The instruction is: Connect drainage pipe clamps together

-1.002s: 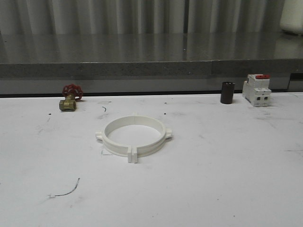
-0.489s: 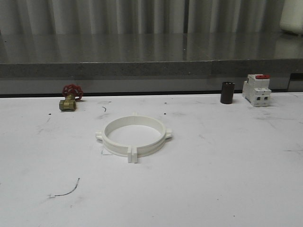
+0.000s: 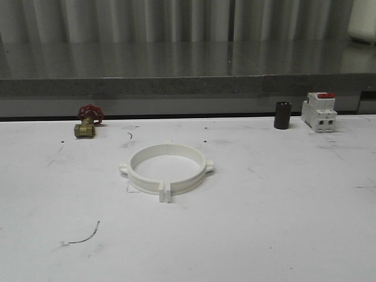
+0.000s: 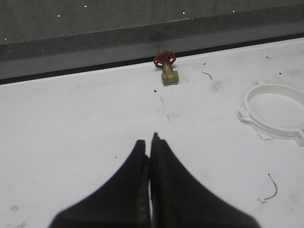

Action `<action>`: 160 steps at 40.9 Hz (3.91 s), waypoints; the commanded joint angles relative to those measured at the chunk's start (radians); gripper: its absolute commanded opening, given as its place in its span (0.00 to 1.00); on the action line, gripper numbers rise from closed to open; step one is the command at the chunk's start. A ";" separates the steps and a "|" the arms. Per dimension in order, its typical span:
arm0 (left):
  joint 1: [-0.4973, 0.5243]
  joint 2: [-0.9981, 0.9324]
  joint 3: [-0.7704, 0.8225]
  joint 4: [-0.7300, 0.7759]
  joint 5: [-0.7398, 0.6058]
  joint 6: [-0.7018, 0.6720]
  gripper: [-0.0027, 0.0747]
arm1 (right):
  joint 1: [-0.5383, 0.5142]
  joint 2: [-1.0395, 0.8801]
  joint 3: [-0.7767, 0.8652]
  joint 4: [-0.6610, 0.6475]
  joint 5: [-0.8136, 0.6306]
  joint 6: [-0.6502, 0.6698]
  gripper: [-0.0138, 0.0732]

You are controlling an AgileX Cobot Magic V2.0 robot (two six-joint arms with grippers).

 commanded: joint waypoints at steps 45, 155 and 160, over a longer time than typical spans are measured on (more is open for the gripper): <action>0.311 -0.364 0.382 -0.452 -0.417 0.414 0.01 | -0.001 0.012 -0.022 -0.015 -0.088 -0.006 0.09; 0.311 -0.364 0.382 -0.452 -0.417 0.414 0.01 | -0.108 -0.112 0.394 0.146 -0.434 -0.081 0.09; 0.311 -0.364 0.382 -0.452 -0.417 0.414 0.01 | -0.108 -0.112 0.394 0.146 -0.434 -0.081 0.09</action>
